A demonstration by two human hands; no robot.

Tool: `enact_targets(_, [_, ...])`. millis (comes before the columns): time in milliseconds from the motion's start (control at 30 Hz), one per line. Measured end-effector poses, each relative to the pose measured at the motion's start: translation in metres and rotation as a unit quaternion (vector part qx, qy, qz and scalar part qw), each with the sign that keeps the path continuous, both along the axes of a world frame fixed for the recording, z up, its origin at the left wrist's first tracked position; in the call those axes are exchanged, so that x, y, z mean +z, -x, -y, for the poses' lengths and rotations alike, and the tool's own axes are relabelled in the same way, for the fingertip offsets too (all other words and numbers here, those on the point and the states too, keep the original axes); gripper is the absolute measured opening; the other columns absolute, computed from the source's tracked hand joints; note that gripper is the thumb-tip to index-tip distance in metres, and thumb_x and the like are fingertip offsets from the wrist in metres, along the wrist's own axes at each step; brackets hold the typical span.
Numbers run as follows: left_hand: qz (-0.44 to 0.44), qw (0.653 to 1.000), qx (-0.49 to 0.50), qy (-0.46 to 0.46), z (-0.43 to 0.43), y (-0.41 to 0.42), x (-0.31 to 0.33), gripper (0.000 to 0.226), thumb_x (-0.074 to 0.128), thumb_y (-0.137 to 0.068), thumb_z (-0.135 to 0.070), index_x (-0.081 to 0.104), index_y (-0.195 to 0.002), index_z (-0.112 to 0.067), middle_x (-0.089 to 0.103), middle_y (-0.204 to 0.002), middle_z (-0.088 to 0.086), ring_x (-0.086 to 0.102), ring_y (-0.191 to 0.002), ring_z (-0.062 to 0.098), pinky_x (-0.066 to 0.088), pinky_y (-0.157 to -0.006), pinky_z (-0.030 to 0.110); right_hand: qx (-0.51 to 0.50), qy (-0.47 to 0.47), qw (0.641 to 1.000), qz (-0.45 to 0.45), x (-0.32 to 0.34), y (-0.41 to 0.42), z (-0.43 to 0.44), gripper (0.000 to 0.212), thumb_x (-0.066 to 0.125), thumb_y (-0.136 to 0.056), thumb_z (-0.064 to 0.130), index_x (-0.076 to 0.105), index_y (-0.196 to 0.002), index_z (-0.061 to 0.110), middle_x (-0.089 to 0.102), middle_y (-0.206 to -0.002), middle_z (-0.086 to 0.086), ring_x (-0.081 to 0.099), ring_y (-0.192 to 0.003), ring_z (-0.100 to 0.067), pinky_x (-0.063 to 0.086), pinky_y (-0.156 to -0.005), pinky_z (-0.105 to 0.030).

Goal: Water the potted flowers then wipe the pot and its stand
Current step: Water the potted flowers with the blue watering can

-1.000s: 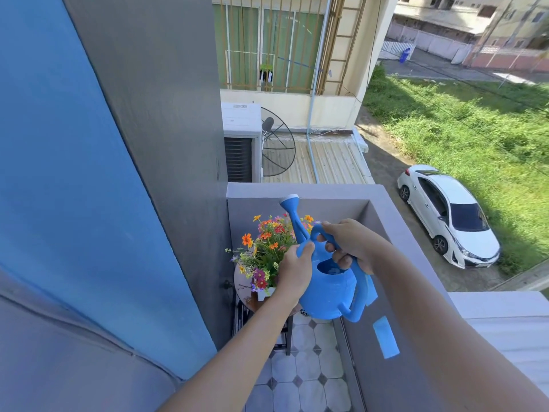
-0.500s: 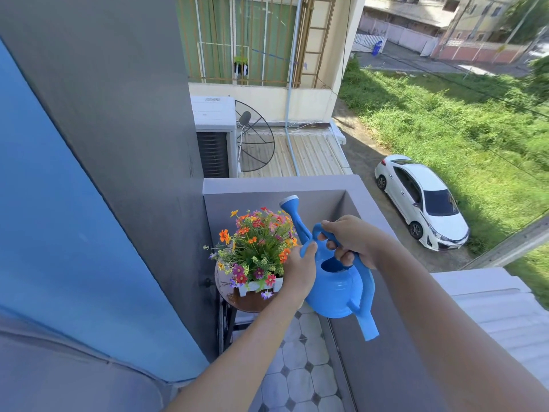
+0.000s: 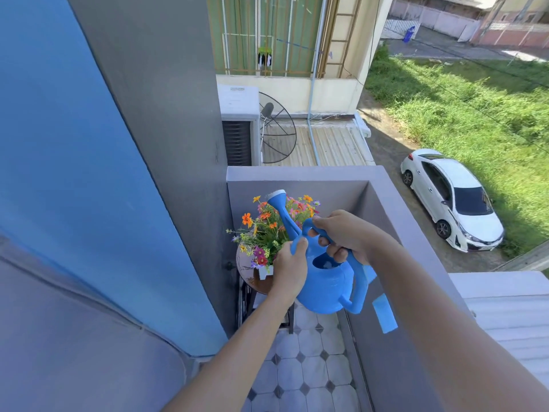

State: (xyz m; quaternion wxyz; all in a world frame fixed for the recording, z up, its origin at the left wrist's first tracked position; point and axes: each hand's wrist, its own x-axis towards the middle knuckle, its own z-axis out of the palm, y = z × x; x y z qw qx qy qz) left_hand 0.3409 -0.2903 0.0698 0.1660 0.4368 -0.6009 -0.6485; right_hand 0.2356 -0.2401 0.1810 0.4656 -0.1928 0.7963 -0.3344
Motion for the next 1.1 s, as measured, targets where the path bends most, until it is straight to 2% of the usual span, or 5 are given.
enact_targets(200, [0.019, 0.999, 0.024, -0.006, 0.001, -0.025, -0.006, 0.038, 0.041, -0.098, -0.050, 0.058, -0.114, -0.020, 0.066, -0.103, 0.009, 0.064, -0.098, 0.025, 0.053, -0.085, 0.043, 0.020, 0.008, 1.000, 0.018, -0.006, -0.022, 0.001, 0.035, 0.044, -0.106, 0.036, 0.061, -0.096, 0.007, 0.042, -0.064, -0.003, 0.027, -0.041, -0.013, 0.024, -0.039, -0.020])
enact_targets(467, [0.033, 0.999, 0.004, 0.004, -0.014, -0.032, -0.007, 0.037, 0.039, -0.099, -0.050, 0.056, -0.116, -0.022, 0.065, -0.103, 0.007, 0.062, -0.095, 0.024, 0.050, -0.079, 0.041, 0.010, 0.008, 1.000, 0.025, -0.011, -0.025, -0.014, 0.034, 0.045, -0.106, 0.033, 0.064, -0.100, 0.005, 0.043, -0.064, -0.005, 0.028, -0.040, -0.013, 0.025, -0.040, -0.022])
enact_targets(633, [0.032, 0.999, -0.032, 0.002, -0.025, -0.022, -0.005, 0.037, 0.039, -0.099, -0.050, 0.056, -0.110, -0.018, 0.061, -0.095, 0.011, 0.055, -0.081, 0.021, 0.039, -0.068, 0.035, -0.020, 0.002, 0.999, 0.027, -0.013, -0.016, -0.030, 0.034, 0.047, -0.105, 0.034, 0.064, -0.101, 0.005, 0.042, -0.066, -0.005, 0.027, -0.041, -0.013, 0.025, -0.039, -0.020])
enact_targets(900, [0.018, 0.997, -0.080, -0.011, -0.048, 0.003, -0.005, 0.042, 0.039, -0.095, -0.054, 0.057, -0.112, -0.021, 0.064, -0.102, 0.007, 0.062, -0.100, 0.026, 0.048, -0.082, 0.041, -0.065, -0.003, 0.998, 0.016, -0.007, -0.001, -0.060, 0.035, 0.046, -0.106, 0.034, 0.064, -0.100, 0.004, 0.042, -0.066, -0.006, 0.027, -0.044, -0.014, 0.025, -0.038, -0.019])
enact_targets(1100, [-0.006, 0.994, -0.103, -0.019, -0.060, 0.018, -0.001, 0.048, 0.040, -0.090, -0.059, 0.056, -0.115, -0.021, 0.065, -0.105, 0.008, 0.063, -0.100, 0.026, 0.051, -0.086, 0.046, -0.091, -0.005, 0.996, 0.005, 0.001, 0.008, -0.076, 0.035, 0.045, -0.106, 0.032, 0.065, -0.098, 0.005, 0.043, -0.065, -0.005, 0.028, -0.043, -0.014, 0.027, -0.037, -0.019])
